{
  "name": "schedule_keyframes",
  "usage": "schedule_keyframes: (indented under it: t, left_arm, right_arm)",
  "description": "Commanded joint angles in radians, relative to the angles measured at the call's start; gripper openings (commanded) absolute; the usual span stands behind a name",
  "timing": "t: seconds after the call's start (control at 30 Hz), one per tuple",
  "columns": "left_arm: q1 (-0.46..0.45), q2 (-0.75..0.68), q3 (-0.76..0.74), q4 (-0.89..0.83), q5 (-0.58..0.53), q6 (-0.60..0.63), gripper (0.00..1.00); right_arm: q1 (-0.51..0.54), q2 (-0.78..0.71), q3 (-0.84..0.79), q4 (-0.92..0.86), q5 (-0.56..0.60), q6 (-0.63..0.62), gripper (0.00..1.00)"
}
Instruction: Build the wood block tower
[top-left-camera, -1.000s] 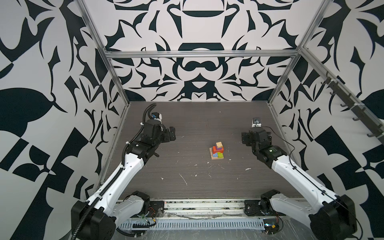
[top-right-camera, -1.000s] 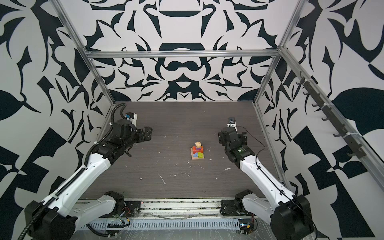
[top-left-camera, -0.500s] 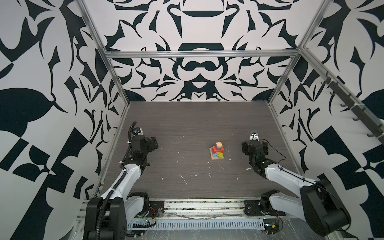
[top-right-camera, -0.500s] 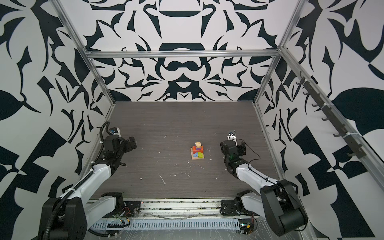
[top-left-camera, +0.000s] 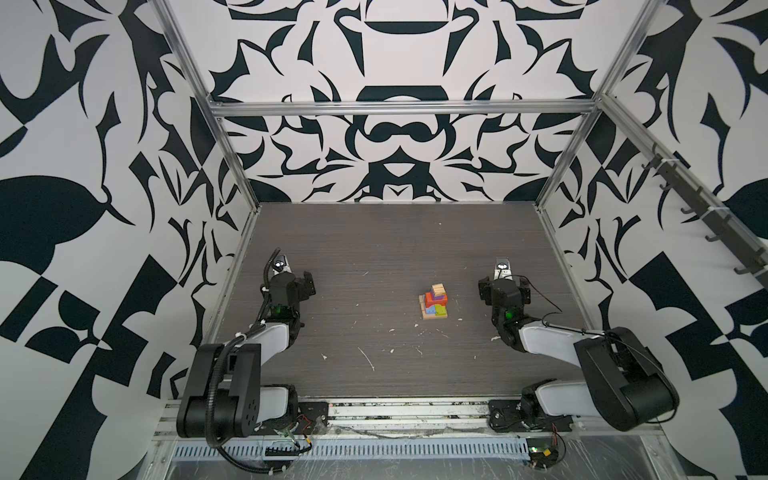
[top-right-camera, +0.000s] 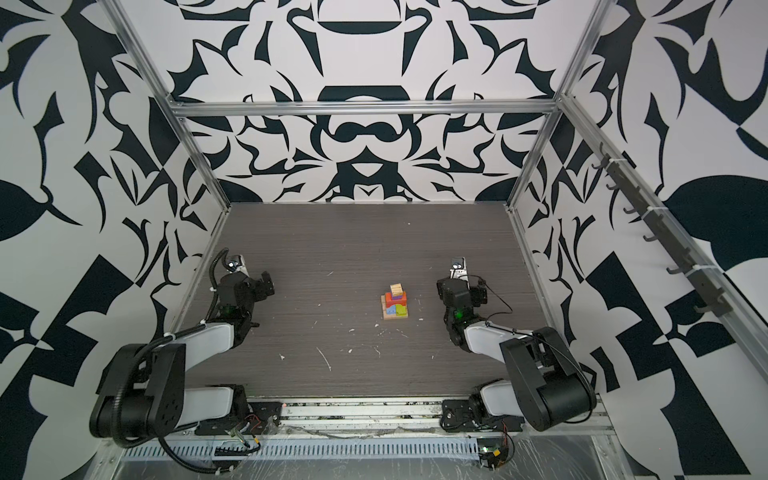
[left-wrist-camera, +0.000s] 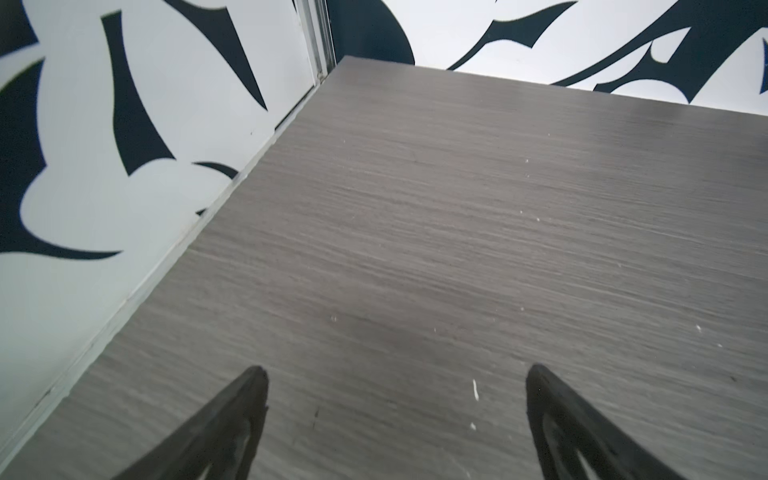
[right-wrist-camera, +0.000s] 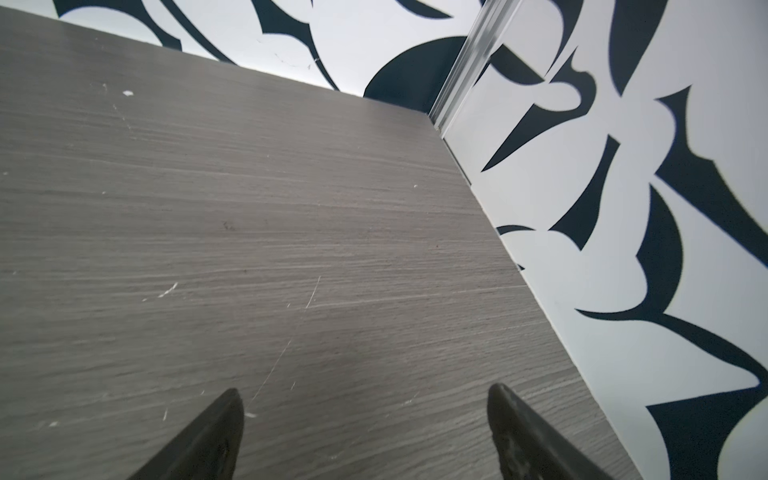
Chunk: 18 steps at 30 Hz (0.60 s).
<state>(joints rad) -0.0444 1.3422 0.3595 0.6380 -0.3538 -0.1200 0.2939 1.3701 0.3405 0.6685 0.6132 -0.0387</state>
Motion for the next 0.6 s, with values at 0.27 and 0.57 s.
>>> schedule_keyframes:
  t: [0.27, 0.57]
  left_arm:
    - [0.029, 0.233, -0.071, 0.481, 0.026, 0.049, 0.99]
    - [0.103, 0.204, -0.007, 0.302, 0.076, -0.035, 0.99]
  right_arm:
    - [-0.039, 0.142, -0.046, 0.365, -0.102, -0.036, 0.97]
    - [-0.163, 0.195, -0.008, 0.308, -0.202, 0.069, 1.00]
